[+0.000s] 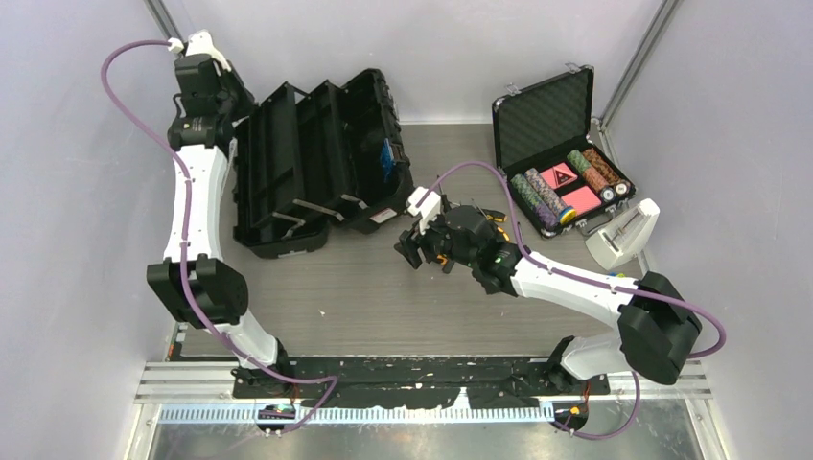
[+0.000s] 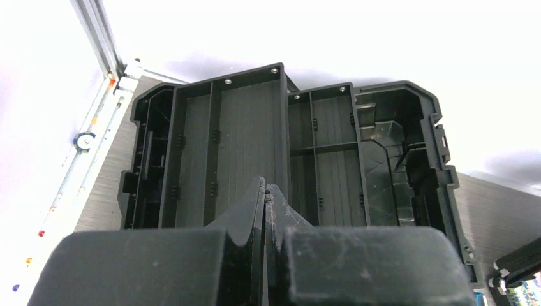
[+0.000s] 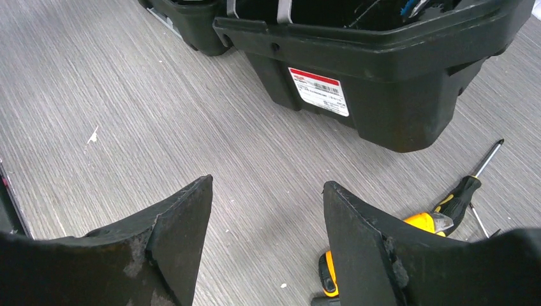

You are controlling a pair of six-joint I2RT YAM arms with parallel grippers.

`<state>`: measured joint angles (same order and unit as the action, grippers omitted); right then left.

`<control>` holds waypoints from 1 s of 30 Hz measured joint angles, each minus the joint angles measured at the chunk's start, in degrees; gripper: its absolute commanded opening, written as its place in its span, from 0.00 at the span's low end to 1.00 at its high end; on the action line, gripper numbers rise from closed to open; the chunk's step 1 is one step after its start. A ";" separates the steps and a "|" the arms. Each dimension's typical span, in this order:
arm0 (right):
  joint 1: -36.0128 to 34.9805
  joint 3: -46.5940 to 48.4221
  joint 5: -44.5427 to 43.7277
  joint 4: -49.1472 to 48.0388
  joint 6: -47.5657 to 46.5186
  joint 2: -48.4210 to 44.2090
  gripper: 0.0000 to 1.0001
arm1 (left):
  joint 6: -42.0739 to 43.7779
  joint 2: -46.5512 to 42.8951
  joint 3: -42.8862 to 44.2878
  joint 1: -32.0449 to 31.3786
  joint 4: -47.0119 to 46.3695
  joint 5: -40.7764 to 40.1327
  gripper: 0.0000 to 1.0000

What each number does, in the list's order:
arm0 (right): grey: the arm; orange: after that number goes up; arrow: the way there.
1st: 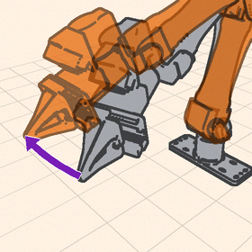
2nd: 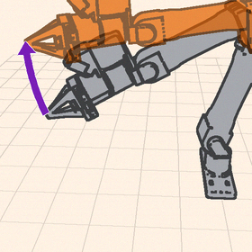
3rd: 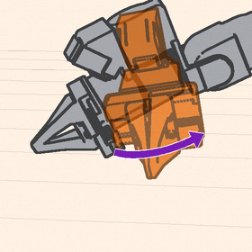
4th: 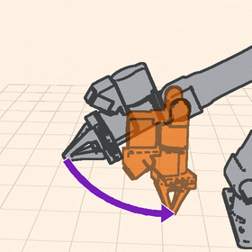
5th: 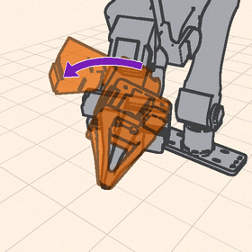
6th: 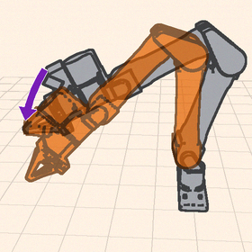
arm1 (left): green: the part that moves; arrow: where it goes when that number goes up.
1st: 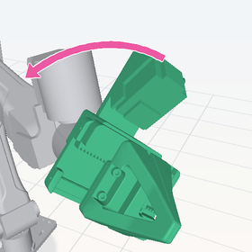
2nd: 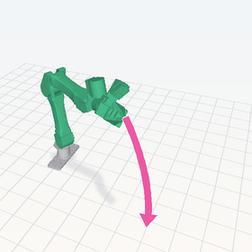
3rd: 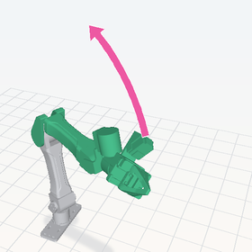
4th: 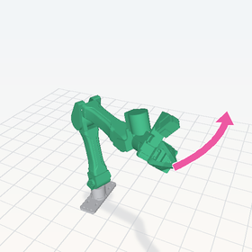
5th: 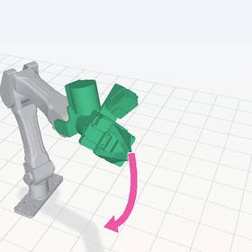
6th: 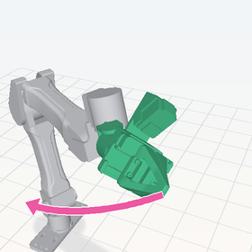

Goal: Pack the tool kit

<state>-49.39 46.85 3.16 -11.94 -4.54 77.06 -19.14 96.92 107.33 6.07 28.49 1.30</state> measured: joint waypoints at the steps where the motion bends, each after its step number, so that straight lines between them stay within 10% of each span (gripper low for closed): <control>1: 0.00 0.00 -0.15 -0.11 0.13 0.17 0.69 | -0.26 -0.66 -0.02 0.28 0.00 0.44 0.04; 13: 1.03 0.68 -7.74 0.07 5.66 0.63 0.76 | -5.09 -12.20 -12.72 -0.44 2.84 5.03 0.85; 22: 10.38 16.83 -14.69 8.28 13.84 7.54 0.80 | -10.34 -36.52 -37.88 -11.96 0.52 4.04 0.93; 30: 16.59 33.38 -15.10 16.76 15.89 22.64 0.80 | -10.38 -38.07 -46.60 -21.31 0.48 2.86 0.93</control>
<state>-32.80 80.23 -11.94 4.82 11.35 99.70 -29.52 58.85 60.73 -15.25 28.97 4.16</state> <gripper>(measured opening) 0.806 0.928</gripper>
